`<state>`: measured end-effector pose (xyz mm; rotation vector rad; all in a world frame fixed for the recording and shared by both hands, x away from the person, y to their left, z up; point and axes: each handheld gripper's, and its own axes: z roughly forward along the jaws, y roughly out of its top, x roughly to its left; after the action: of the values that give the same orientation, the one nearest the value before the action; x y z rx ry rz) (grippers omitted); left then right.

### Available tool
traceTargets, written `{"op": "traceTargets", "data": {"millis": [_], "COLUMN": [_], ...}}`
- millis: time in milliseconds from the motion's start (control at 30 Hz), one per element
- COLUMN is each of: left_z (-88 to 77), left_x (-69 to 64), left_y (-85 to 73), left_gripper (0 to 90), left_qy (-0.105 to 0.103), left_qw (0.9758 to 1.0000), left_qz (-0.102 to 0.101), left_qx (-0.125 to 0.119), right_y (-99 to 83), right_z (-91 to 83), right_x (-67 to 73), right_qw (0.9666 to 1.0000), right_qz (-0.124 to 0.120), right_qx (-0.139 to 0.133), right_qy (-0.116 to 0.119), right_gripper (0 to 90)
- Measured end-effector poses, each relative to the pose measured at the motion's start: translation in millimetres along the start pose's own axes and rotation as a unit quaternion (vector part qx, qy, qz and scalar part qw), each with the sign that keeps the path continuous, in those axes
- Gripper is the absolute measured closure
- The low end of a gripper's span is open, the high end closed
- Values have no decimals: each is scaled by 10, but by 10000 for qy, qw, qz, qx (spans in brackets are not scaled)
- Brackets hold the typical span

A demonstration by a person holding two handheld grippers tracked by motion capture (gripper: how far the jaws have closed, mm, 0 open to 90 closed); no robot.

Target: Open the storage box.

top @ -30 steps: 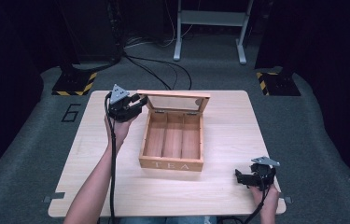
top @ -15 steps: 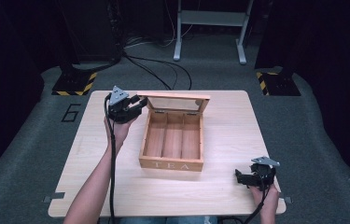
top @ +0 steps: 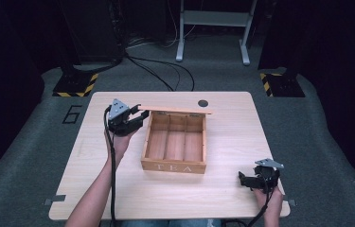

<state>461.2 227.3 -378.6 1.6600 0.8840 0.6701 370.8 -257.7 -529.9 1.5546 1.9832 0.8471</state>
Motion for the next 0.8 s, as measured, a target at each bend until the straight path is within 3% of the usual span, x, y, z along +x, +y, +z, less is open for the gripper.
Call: {"op": "traceTargets", "data": {"millis": [233,367,600,667,700,800], "left_z": [-95,-134,-142,-135,-114,-101], "left_x": [-104,-162,-181,-189,-205,-211], "left_y": [-181,-377,-729,-798,-864,-930], "left_gripper": [526,500,421,410,394,367], "left_qy": [-46,-105,-352,-375,-372,-418], "left_qw": [9999,9997,9984,9980,9972,9963], "left_qz": [98,143,-107,-111,-39,-95], "left_qx": [87,168,433,503,653,741], "right_y": [-1,-2,-2,-2,-2,-2], "right_z": [1,0,0,0,0,-1], "right_x": [-2,-4,-4,-4,-4,-4], "right_qw": [10000,10000,10000,10000,10000,10000], "right_qz": [-17,-39,-39,-34,-38,-35], "right_qx": [-6,3,1,2,1,3], "right_qy": [-2,4,4,4,4,3], "right_gripper": [0,0,0,0,0,0]}}
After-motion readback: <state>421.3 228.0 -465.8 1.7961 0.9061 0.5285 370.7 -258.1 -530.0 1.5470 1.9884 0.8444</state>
